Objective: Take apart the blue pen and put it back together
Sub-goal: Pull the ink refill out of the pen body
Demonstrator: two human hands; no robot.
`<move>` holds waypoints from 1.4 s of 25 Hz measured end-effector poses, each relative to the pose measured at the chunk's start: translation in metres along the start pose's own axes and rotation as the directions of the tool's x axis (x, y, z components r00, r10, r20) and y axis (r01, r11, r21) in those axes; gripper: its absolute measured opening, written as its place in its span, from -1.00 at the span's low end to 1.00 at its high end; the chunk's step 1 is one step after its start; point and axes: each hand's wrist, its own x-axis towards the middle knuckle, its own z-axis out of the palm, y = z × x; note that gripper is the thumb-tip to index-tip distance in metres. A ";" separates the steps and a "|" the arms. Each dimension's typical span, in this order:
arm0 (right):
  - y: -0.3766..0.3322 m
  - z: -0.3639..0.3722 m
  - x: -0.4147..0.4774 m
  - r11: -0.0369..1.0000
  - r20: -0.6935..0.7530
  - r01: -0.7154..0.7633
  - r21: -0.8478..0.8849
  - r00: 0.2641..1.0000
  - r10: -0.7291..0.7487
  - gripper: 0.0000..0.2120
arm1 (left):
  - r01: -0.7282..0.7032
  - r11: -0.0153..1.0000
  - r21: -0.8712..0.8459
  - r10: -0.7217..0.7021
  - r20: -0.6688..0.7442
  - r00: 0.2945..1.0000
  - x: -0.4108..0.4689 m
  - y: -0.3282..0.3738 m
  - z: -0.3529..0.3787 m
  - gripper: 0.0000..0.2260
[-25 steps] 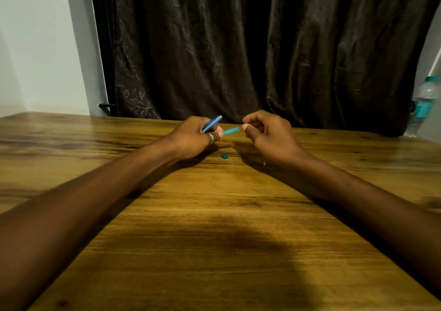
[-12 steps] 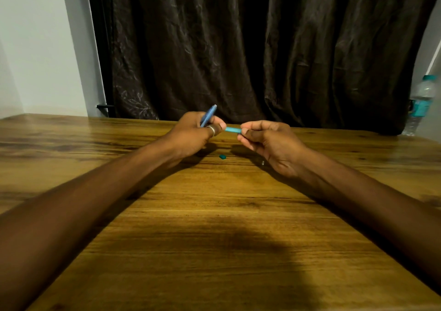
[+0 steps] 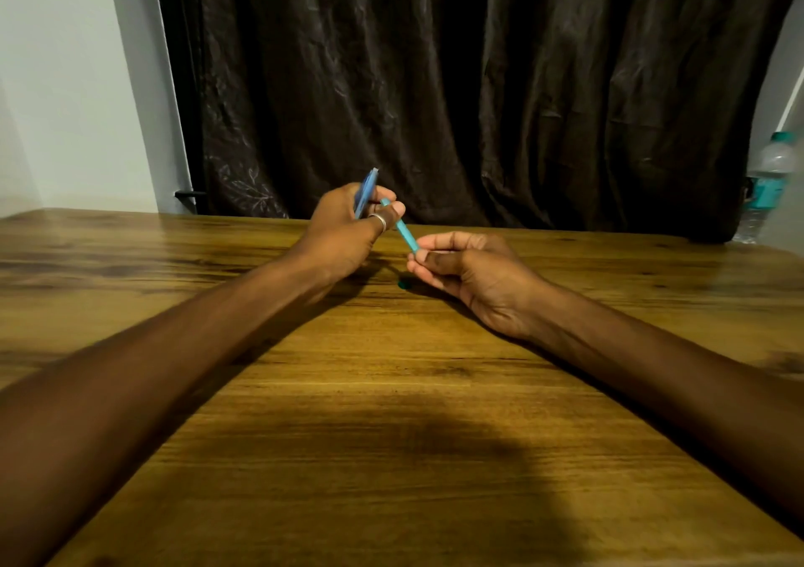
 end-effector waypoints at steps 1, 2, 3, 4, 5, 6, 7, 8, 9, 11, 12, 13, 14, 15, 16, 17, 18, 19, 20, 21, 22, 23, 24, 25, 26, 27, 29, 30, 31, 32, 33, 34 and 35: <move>0.000 0.000 0.000 1.000 0.000 0.003 0.003 1.000 -0.003 -0.81 | 0.002 1.000 -0.003 -0.002 -0.006 1.000 0.000 0.000 0.000 -0.78; 0.000 0.000 -0.001 1.000 -0.002 0.004 0.002 1.000 -0.004 -0.80 | 0.005 1.000 -0.007 -0.005 -0.014 1.000 0.000 0.000 -0.001 -0.79; -0.001 0.000 -0.001 1.000 -0.007 0.005 -0.002 1.000 -0.005 -0.79 | 0.013 1.000 -0.010 -0.013 -0.021 1.000 0.000 -0.001 -0.001 -0.79; -0.001 0.000 -0.001 1.000 -0.012 0.006 -0.010 1.000 -0.006 -0.78 | 0.020 1.000 -0.011 -0.020 -0.022 1.000 0.000 -0.001 -0.001 -0.79; -0.001 0.000 -0.002 1.000 -0.019 0.006 -0.019 1.000 -0.006 -0.77 | 0.028 1.000 -0.010 -0.028 -0.018 0.999 0.000 -0.001 -0.001 -0.79; -0.001 0.000 -0.002 1.000 -0.026 0.004 -0.030 1.000 -0.005 -0.77 | 0.034 0.999 -0.005 -0.034 -0.011 0.999 0.000 -0.002 -0.001 -0.80; -0.001 0.000 -0.002 0.999 -0.036 0.004 -0.044 0.999 -0.006 -0.78 | 0.040 0.999 0.002 -0.040 -0.003 0.999 0.000 -0.002 -0.001 -0.80; -0.002 0.000 -0.001 0.998 -0.048 0.008 -0.060 0.999 -0.011 -0.79 | 0.042 0.999 0.009 -0.042 0.006 0.999 0.000 -0.002 -0.002 -0.80; -0.003 -0.001 -0.001 0.997 -0.062 0.018 -0.079 0.998 -0.023 -0.81 | 0.044 0.999 0.012 -0.044 0.016 0.999 0.000 -0.002 -0.002 -0.81; -0.006 -0.003 0.000 0.993 -0.095 0.047 -0.112 0.994 -0.058 -0.84 | 0.047 0.999 0.019 -0.048 0.050 0.998 0.000 -0.003 -0.004 -0.81; -0.008 -0.005 0.001 0.990 -0.113 0.060 -0.129 0.991 -0.075 -0.85 | 0.051 0.998 0.031 -0.053 0.080 0.995 0.000 -0.004 -0.006 -0.81; -0.009 -0.006 0.002 0.986 -0.131 0.070 -0.149 0.987 -0.090 -0.86 | 0.054 0.997 0.047 -0.059 0.116 0.991 0.000 -0.003 -0.007 -0.83; -0.011 -0.008 0.003 0.982 -0.147 0.076 -0.170 0.984 -0.102 -0.87 | 0.056 0.996 0.064 -0.066 0.152 0.986 0.000 -0.004 -0.008 -0.84; -0.012 -0.009 0.003 0.978 -0.161 0.081 -0.190 0.981 -0.112 -0.87 | 0.058 0.995 0.079 -0.072 0.186 0.980 -0.001 -0.003 -0.008 -0.85; -0.013 -0.010 0.003 0.975 -0.170 0.086 -0.207 0.978 -0.122 -0.87 | 0.060 0.994 0.095 -0.080 0.215 0.973 -0.002 -0.003 -0.008 -0.85; -0.014 -0.011 0.003 0.971 -0.176 0.092 -0.222 0.975 -0.133 -0.87 | 0.062 0.992 0.110 -0.088 0.244 0.966 -0.003 -0.003 -0.007 -0.85; -0.014 -0.012 0.003 0.966 -0.180 0.098 -0.240 0.973 -0.143 -0.86 | 0.068 0.990 0.122 -0.100 0.275 0.956 -0.004 -0.004 -0.007 -0.86; -0.014 -0.012 0.003 0.960 -0.184 0.103 -0.262 0.971 -0.155 -0.85 | 0.080 0.988 0.129 -0.116 0.305 0.945 -0.004 -0.004 -0.006 -0.87; -0.015 -0.013 0.003 0.952 -0.184 0.109 -0.285 0.969 -0.166 -0.85 | 0.092 0.986 0.137 -0.134 0.333 0.933 -0.004 -0.006 -0.007 -0.88; -0.015 -0.013 0.003 0.945 -0.183 0.113 -0.305 0.967 -0.175 -0.85 | 0.099 0.984 0.150 -0.147 0.359 0.922 -0.003 -0.006 -0.007 -0.88; -0.015 -0.013 0.003 0.939 -0.180 0.117 -0.322 0.967 -0.182 -0.85 | 0.099 0.981 0.166 -0.156 0.379 0.912 -0.003 -0.007 -0.008 -0.88; -0.015 -0.013 0.003 0.934 -0.175 0.123 -0.336 0.966 -0.190 -0.85 | 0.095 0.979 0.182 -0.161 0.395 0.904 -0.002 -0.007 -0.009 -0.88; -0.015 -0.014 0.002 0.927 -0.168 0.132 -0.351 0.965 -0.201 -0.85 | 0.091 0.976 0.198 -0.167 0.409 0.897 -0.002 -0.006 -0.009 -0.88; -0.016 -0.013 0.001 0.919 -0.161 0.140 -0.368 0.964 -0.211 -0.84 | 0.090 0.973 0.211 -0.173 0.421 0.890 -0.002 -0.006 -0.009 -0.87; -0.016 -0.013 0.000 0.912 -0.154 0.144 -0.384 0.964 -0.217 -0.83 | 0.092 0.971 0.223 -0.181 0.425 0.887 -0.002 -0.005 -0.008 -0.86; -0.017 -0.012 -0.001 0.906 -0.146 0.146 -0.397 0.965 -0.219 -0.81 | 0.094 0.969 0.229 -0.186 0.424 0.886 -0.003 -0.005 -0.008 -0.86; -0.017 -0.012 -0.003 0.900 -0.137 0.148 -0.411 0.965 -0.222 -0.80 | 0.084 0.969 0.232 -0.179 0.424 0.888 -0.003 -0.004 -0.007 -0.86; -0.017 -0.012 -0.003 0.898 -0.138 0.148 -0.413 0.965 -0.223 -0.80 | 0.077 0.970 0.230 -0.171 0.426 0.889 -0.003 -0.005 -0.007 -0.86; -0.017 -0.012 -0.002 0.898 -0.142 0.149 -0.414 0.964 -0.225 -0.80 | 0.070 0.971 0.228 -0.165 0.430 0.887 -0.003 -0.005 -0.007 -0.86; -0.017 -0.013 -0.002 0.898 -0.144 0.152 -0.413 0.963 -0.229 -0.80 | 0.066 0.971 0.229 -0.162 0.436 0.885 -0.003 -0.004 -0.007 -0.85; -0.016 -0.013 -0.001 0.897 -0.146 0.154 -0.415 0.961 -0.233 -0.81 | 0.062 0.971 0.230 -0.161 0.440 0.884 -0.003 -0.004 -0.008 -0.85; -0.016 -0.013 -0.001 0.895 -0.150 0.155 -0.419 0.960 -0.237 -0.81 | 0.061 0.971 0.231 -0.160 0.441 0.883 -0.003 -0.004 -0.008 -0.84; -0.017 -0.013 0.000 0.893 -0.155 0.156 -0.423 0.958 -0.240 -0.82 | 0.063 0.971 0.232 -0.163 0.440 0.883 -0.003 -0.004 -0.009 -0.84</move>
